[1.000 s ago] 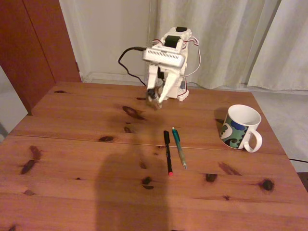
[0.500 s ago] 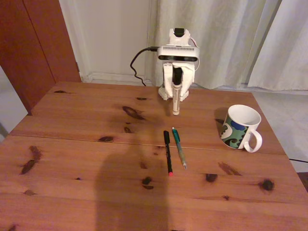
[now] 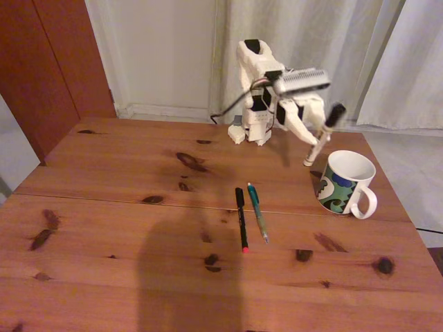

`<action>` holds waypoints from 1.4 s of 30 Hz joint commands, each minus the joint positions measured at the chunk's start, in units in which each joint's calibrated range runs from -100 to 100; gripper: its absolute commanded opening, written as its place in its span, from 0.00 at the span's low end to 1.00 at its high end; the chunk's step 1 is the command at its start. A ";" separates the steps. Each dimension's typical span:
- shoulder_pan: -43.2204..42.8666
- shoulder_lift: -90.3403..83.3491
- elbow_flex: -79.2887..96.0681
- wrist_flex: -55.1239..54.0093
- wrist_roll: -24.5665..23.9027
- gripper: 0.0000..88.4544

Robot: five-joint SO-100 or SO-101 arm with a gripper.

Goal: Clean up the desk and place the pens and markers into the cup

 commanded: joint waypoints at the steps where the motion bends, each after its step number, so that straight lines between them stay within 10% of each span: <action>1: -3.22 -3.52 1.12 -1.57 -0.32 0.01; 42: -12.14 -3.52 -8.07 -2.00 -0.32 0.01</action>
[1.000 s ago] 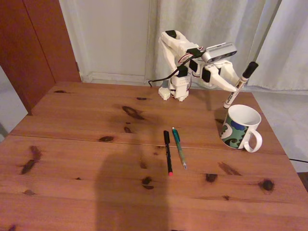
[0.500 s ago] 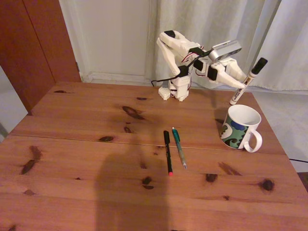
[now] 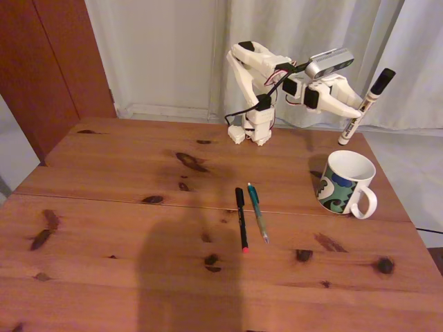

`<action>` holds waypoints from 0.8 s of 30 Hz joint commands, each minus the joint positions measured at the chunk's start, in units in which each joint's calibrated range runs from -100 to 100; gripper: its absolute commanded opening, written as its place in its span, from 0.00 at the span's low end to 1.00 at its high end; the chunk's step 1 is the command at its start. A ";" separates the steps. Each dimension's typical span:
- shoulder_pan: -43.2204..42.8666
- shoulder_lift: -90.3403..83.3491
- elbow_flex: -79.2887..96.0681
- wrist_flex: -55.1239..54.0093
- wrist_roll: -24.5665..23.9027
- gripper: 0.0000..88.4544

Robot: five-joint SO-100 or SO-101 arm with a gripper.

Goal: Clean up the desk and place the pens and markers into the cup

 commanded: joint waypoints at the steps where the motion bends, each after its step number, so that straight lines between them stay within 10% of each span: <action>1: -0.26 0.88 -4.25 -3.21 -0.12 0.01; 24: -0.26 8.49 4.49 -11.64 -0.49 0.01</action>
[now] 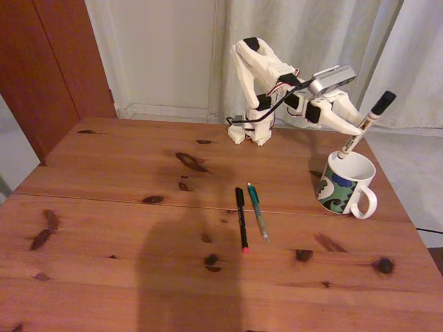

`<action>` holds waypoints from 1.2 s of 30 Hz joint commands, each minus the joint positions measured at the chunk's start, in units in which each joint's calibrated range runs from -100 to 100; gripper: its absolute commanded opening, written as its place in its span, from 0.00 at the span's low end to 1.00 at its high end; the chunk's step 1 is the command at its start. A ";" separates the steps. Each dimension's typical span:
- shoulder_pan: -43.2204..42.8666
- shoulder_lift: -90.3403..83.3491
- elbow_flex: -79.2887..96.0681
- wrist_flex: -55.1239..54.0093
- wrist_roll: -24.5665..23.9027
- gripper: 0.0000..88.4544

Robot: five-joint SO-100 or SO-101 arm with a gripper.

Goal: Clean up the desk and place the pens and markers into the cup

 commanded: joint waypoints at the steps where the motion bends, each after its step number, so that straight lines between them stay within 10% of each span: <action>1: -0.19 -0.49 0.70 -1.52 -1.06 0.01; 36: 0.13 -0.82 3.31 -0.74 -1.90 0.08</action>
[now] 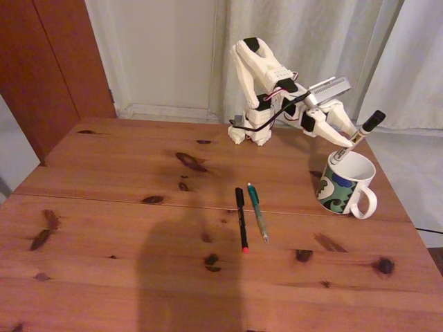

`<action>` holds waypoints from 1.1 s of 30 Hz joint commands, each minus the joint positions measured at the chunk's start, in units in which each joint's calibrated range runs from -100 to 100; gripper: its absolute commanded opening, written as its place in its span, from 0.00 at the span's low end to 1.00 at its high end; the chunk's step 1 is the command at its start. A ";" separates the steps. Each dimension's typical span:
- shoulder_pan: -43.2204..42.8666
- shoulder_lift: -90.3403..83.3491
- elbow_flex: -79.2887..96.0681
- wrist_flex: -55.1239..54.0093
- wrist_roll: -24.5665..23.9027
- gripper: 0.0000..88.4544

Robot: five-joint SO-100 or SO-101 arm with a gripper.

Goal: Clean up the desk and place the pens and markers into the cup

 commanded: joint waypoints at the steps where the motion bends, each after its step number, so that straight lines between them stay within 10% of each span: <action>1: 0.29 -0.91 -0.51 -1.09 -0.10 0.08; 33: 0.61 -1.07 -1.59 -1.52 0.32 0.01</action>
